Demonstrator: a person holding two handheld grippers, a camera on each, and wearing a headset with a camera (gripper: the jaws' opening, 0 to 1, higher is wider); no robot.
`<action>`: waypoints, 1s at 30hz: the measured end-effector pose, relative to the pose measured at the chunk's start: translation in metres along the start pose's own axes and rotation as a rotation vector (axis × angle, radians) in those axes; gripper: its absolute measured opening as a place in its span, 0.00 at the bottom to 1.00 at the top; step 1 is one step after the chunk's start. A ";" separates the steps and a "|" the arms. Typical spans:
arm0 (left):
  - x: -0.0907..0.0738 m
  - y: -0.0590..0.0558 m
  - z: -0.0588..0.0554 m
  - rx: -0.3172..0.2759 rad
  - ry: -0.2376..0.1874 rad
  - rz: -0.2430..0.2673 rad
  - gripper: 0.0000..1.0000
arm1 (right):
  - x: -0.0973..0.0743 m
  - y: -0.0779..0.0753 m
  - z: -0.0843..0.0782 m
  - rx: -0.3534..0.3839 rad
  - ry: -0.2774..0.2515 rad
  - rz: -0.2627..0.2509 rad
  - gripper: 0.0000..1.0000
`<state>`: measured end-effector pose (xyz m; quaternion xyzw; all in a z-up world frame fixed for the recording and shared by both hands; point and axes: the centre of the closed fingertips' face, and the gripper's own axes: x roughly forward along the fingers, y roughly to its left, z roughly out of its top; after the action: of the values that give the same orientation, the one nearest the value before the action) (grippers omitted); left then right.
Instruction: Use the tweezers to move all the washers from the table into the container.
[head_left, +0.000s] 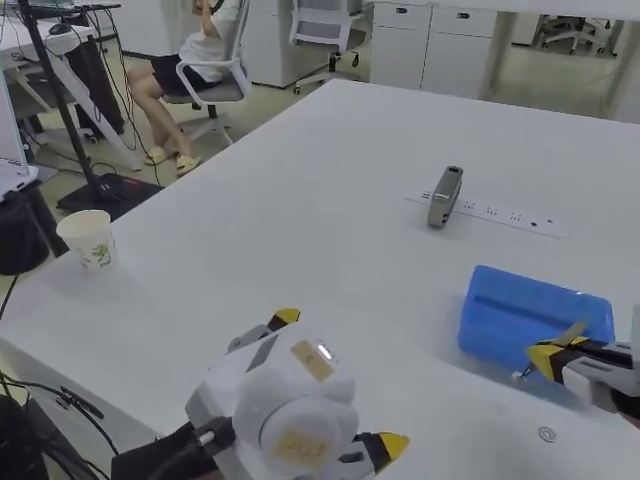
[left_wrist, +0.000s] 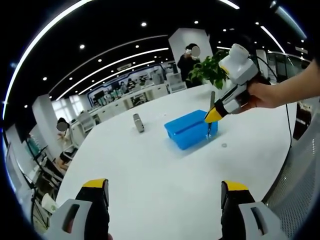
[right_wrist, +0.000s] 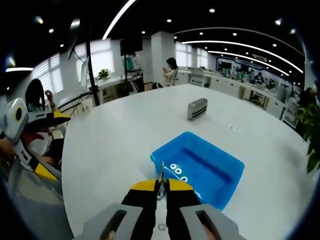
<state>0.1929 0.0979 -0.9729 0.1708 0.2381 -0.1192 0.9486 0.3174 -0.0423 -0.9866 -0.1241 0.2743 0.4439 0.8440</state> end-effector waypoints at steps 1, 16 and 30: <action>0.000 -0.001 0.001 -0.001 -0.003 -0.002 0.96 | -0.001 -0.001 0.002 -0.002 -0.004 -0.002 0.02; 0.001 -0.001 0.000 0.007 0.004 -0.010 0.96 | -0.003 -0.029 0.037 -0.037 -0.071 -0.068 0.02; 0.001 -0.001 -0.002 0.007 0.009 -0.009 0.96 | 0.013 -0.045 0.030 -0.034 -0.047 -0.107 0.02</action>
<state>0.1923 0.0972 -0.9751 0.1738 0.2429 -0.1235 0.9463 0.3707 -0.0462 -0.9712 -0.1424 0.2400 0.4055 0.8704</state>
